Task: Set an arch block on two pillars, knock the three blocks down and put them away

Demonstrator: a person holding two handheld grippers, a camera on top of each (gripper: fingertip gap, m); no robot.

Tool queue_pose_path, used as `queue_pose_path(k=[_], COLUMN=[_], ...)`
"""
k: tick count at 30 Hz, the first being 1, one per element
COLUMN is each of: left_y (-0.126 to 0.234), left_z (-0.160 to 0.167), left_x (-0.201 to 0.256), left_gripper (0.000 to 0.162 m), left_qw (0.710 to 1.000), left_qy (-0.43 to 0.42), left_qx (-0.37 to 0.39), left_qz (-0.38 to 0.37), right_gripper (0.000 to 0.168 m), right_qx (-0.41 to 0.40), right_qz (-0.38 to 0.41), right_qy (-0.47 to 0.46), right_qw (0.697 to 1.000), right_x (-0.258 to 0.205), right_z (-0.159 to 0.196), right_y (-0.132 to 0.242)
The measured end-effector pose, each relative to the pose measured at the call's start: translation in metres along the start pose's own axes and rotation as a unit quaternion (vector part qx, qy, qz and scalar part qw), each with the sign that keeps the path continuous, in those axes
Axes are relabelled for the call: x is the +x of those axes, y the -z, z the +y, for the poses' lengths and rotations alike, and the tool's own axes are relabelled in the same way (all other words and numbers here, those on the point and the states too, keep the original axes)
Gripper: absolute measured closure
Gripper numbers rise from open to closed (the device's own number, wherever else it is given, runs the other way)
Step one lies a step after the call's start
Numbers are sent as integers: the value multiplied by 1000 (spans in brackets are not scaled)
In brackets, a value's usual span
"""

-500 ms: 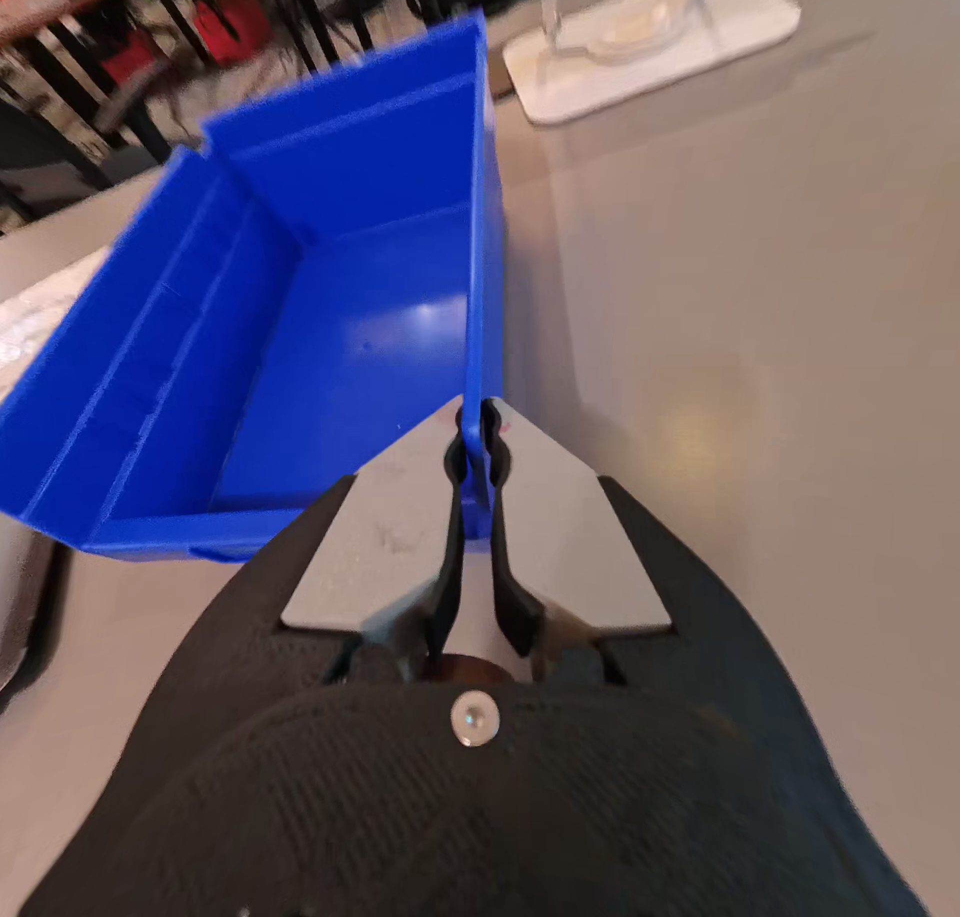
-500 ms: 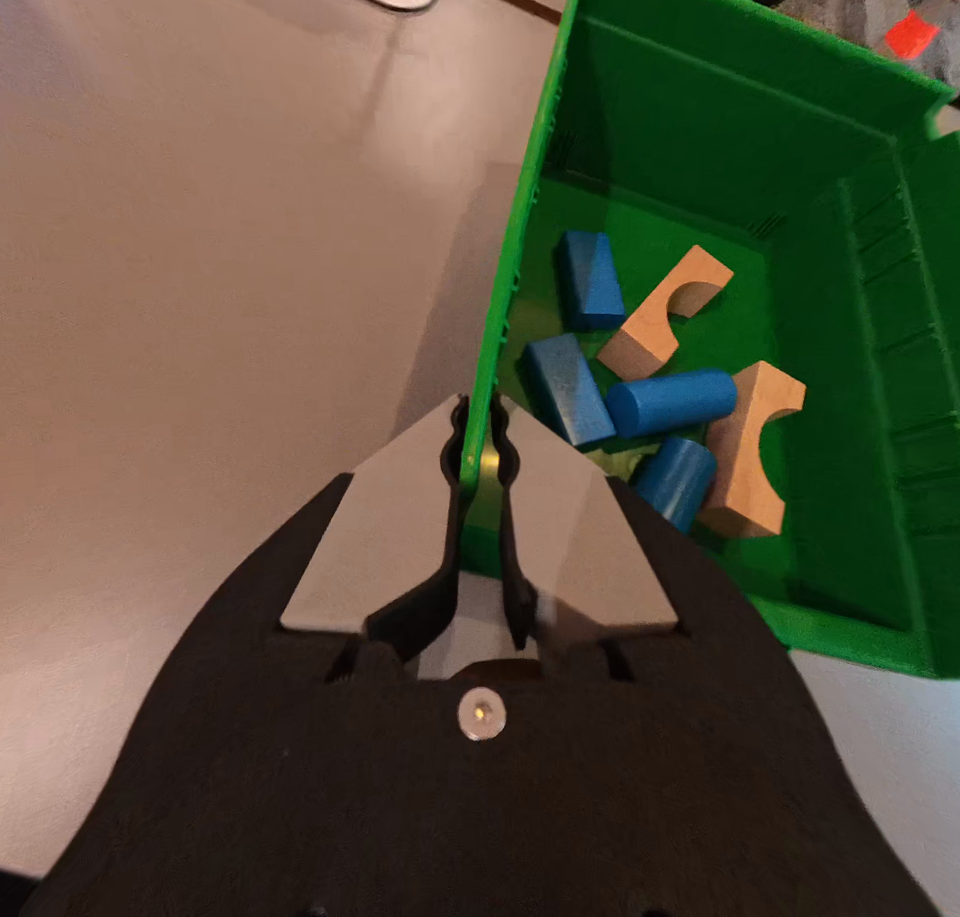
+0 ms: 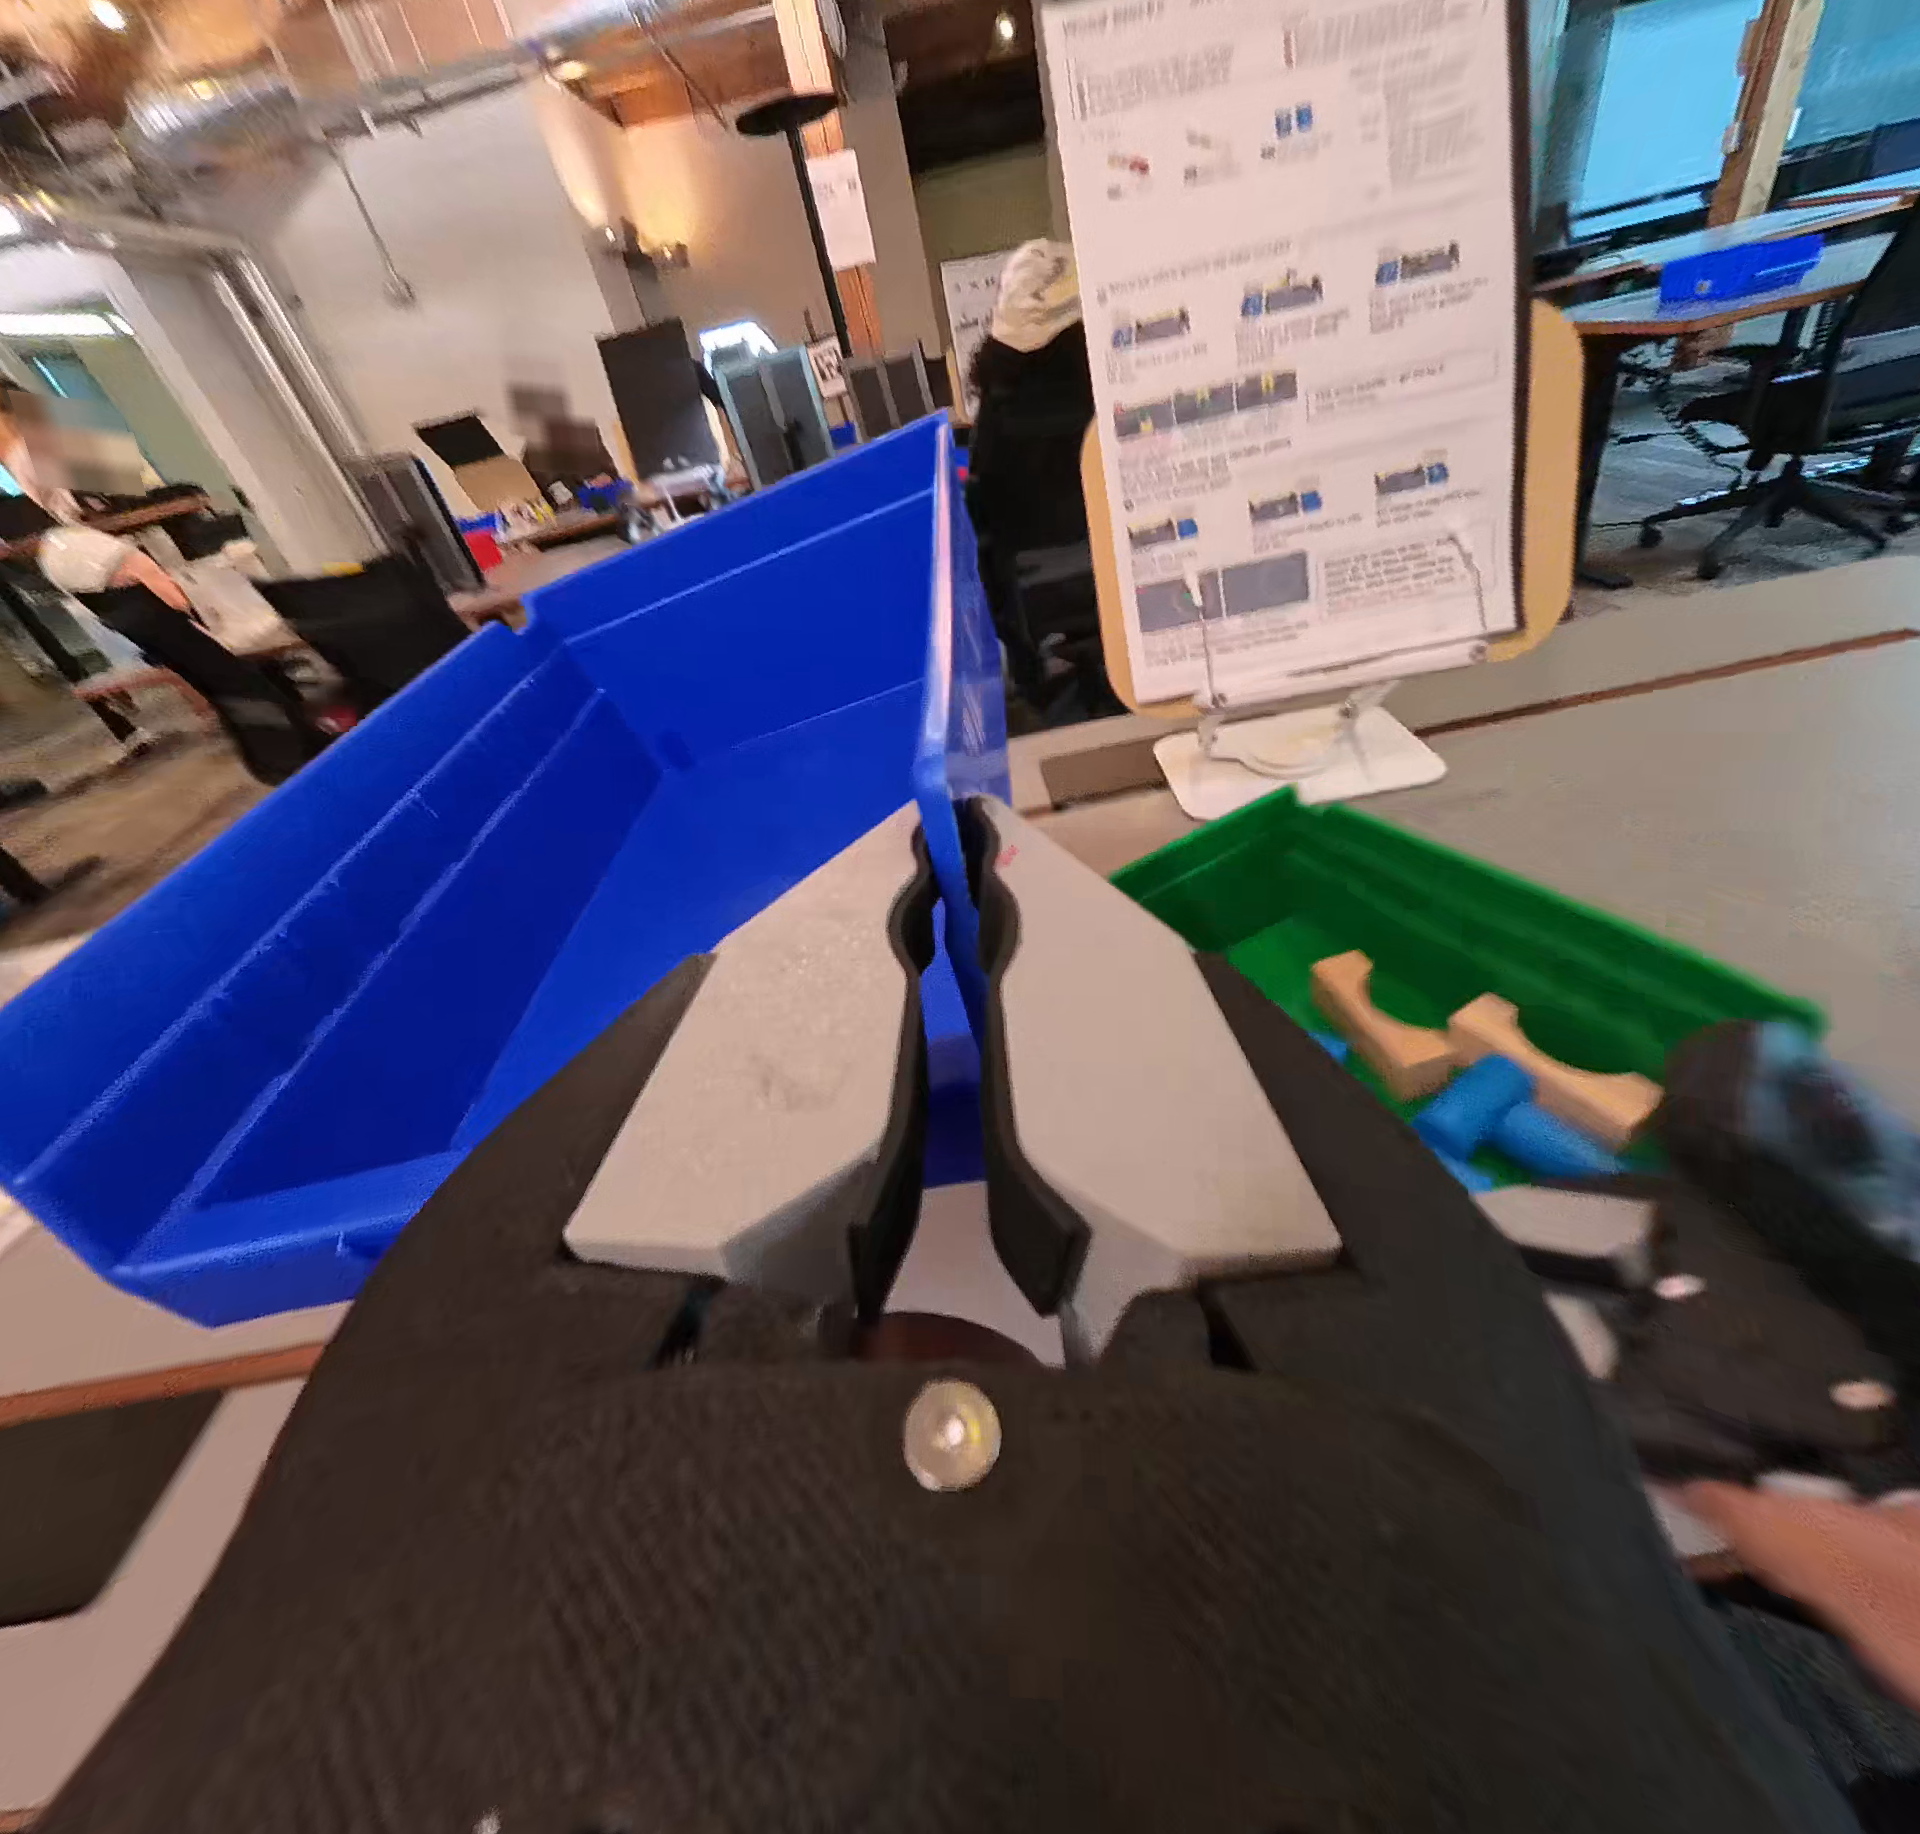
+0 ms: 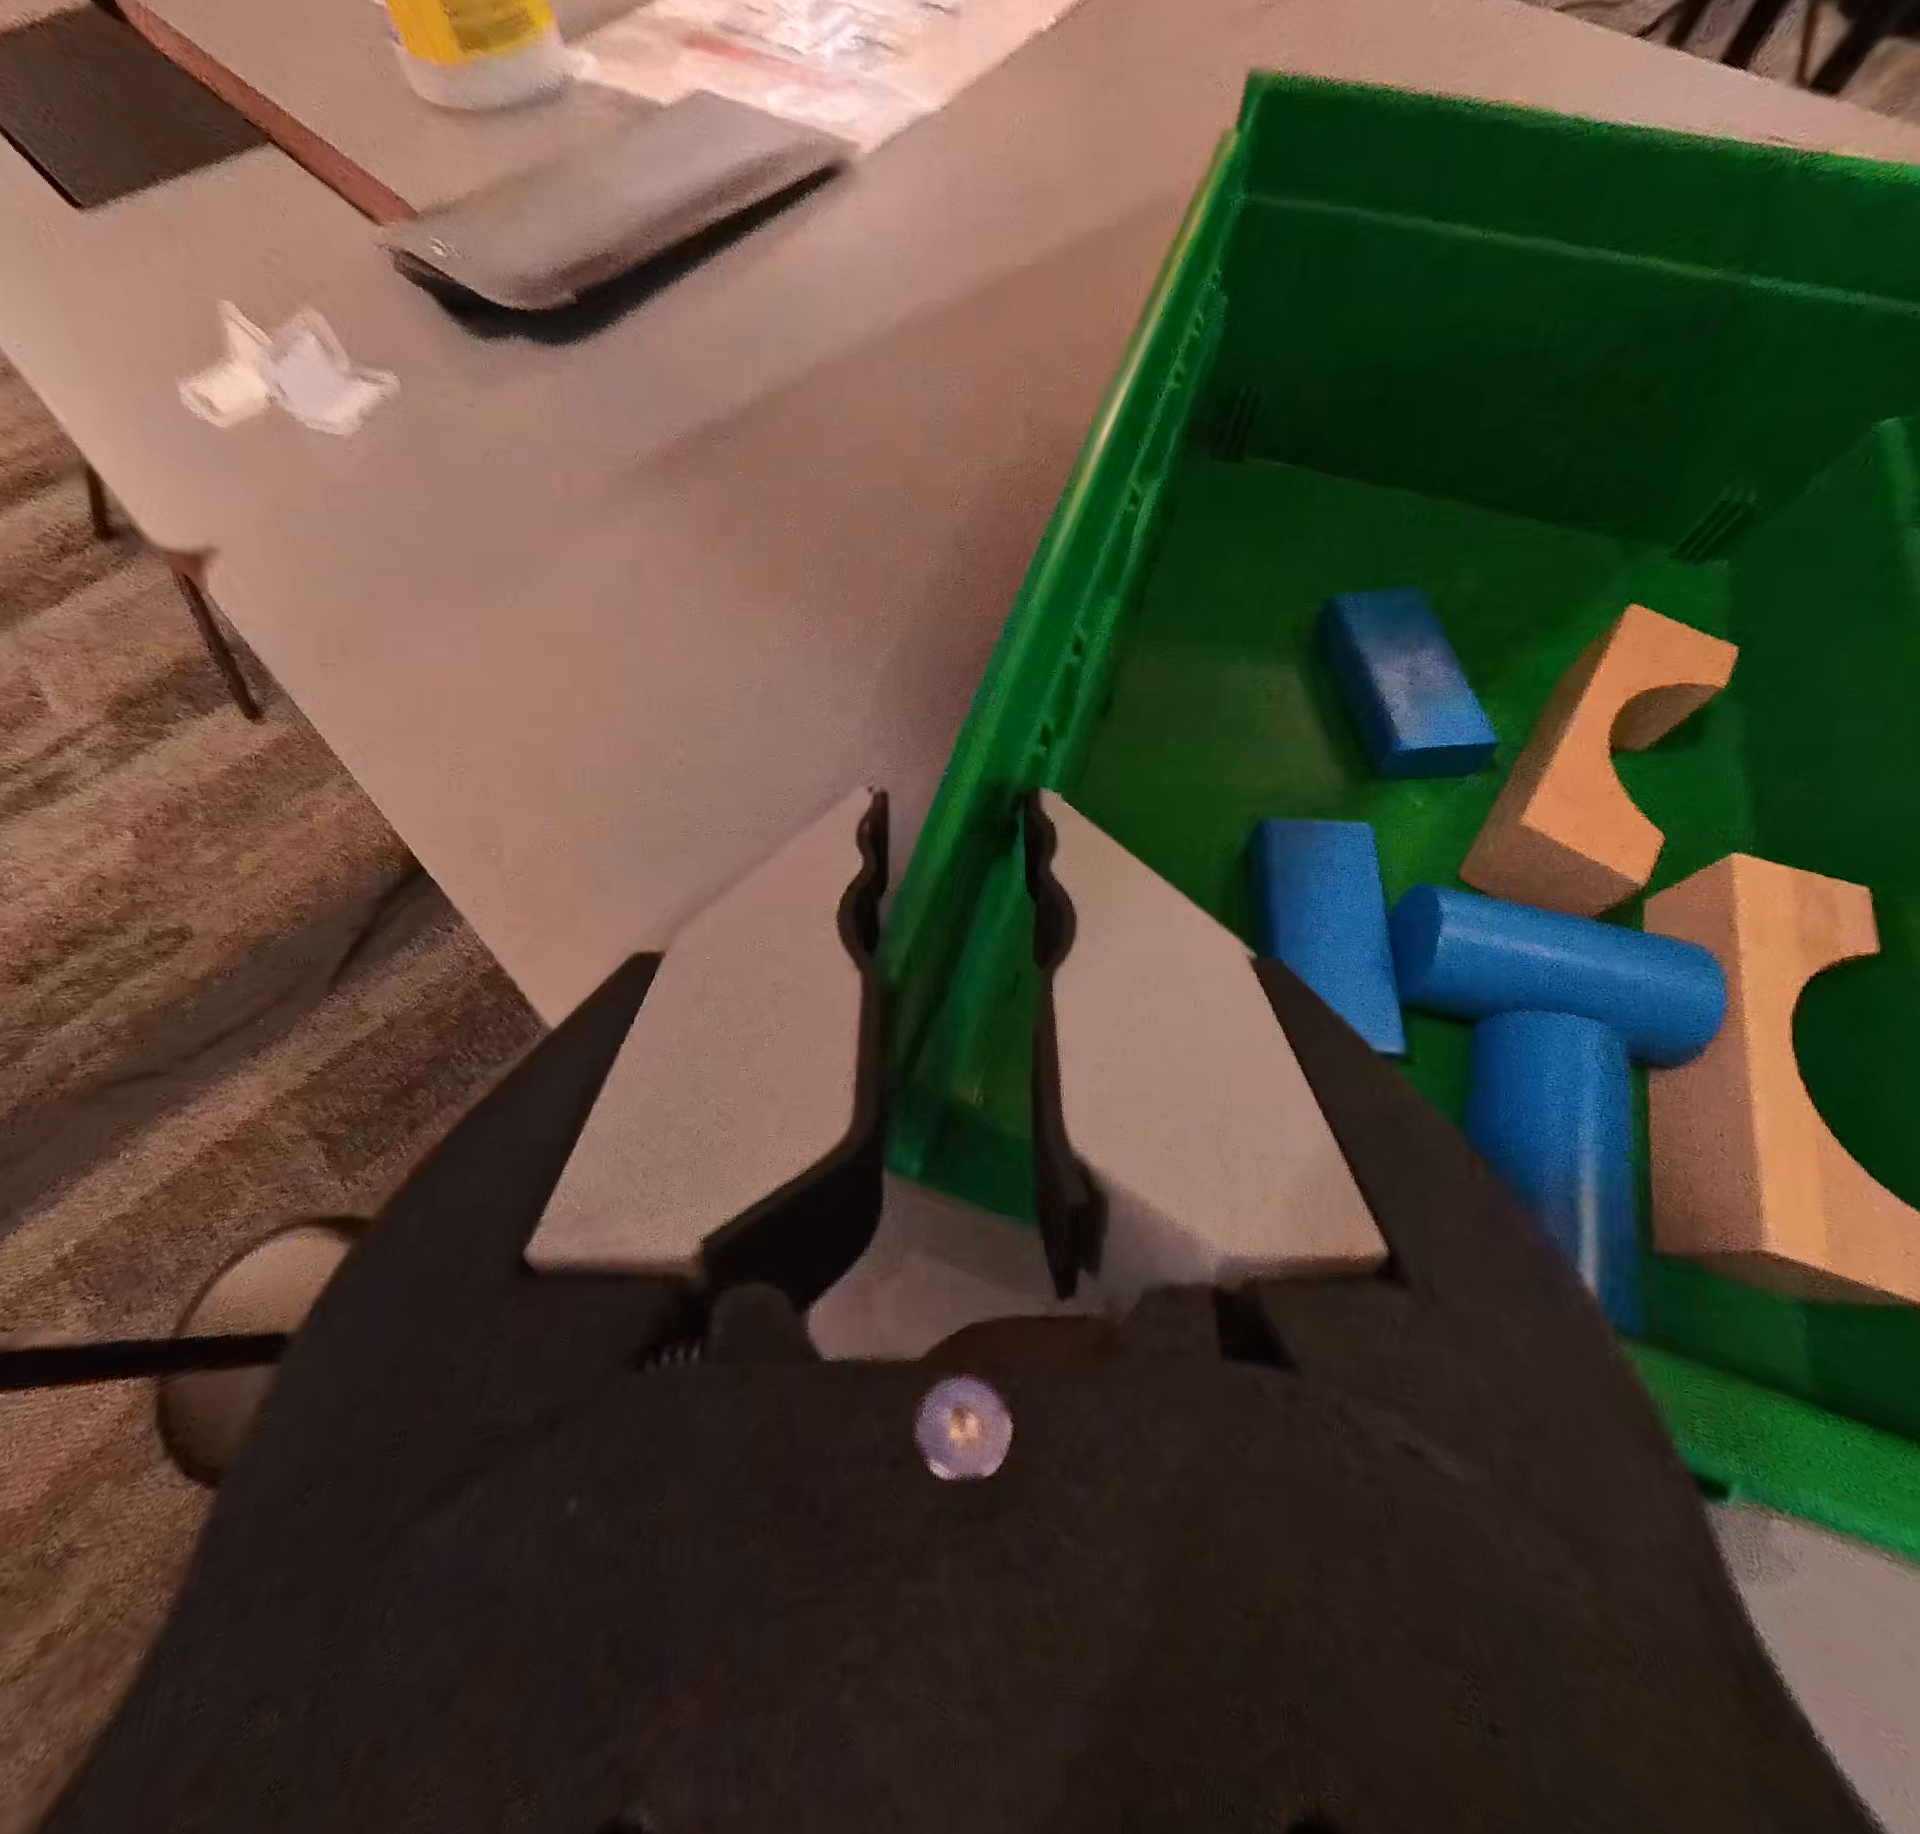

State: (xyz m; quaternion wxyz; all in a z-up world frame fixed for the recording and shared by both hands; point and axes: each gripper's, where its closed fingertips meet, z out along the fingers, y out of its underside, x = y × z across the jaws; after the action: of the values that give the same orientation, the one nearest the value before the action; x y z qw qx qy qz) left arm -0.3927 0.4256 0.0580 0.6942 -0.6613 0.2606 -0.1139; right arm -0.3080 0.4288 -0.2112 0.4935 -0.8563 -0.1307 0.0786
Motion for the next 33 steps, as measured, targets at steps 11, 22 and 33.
queue_pose_path(k=[11,22,33], left_y=[0,-47,-27], left_z=[-73,74,109], left_x=[116,477,513], left_gripper=[162,158,108], left_qw=[988,942,887], left_qy=[-50,-109,30], left_qx=[99,26,-67], left_qz=[108,315,455], right_gripper=[152,144,136], right_qx=[197,153,113], right_qz=[-16,169,111], right_qy=[-17,-115,-114], right_qw=[980,967,981], right_x=[65,317,293], right_z=[-58,86,110], right_y=[147,362,337])
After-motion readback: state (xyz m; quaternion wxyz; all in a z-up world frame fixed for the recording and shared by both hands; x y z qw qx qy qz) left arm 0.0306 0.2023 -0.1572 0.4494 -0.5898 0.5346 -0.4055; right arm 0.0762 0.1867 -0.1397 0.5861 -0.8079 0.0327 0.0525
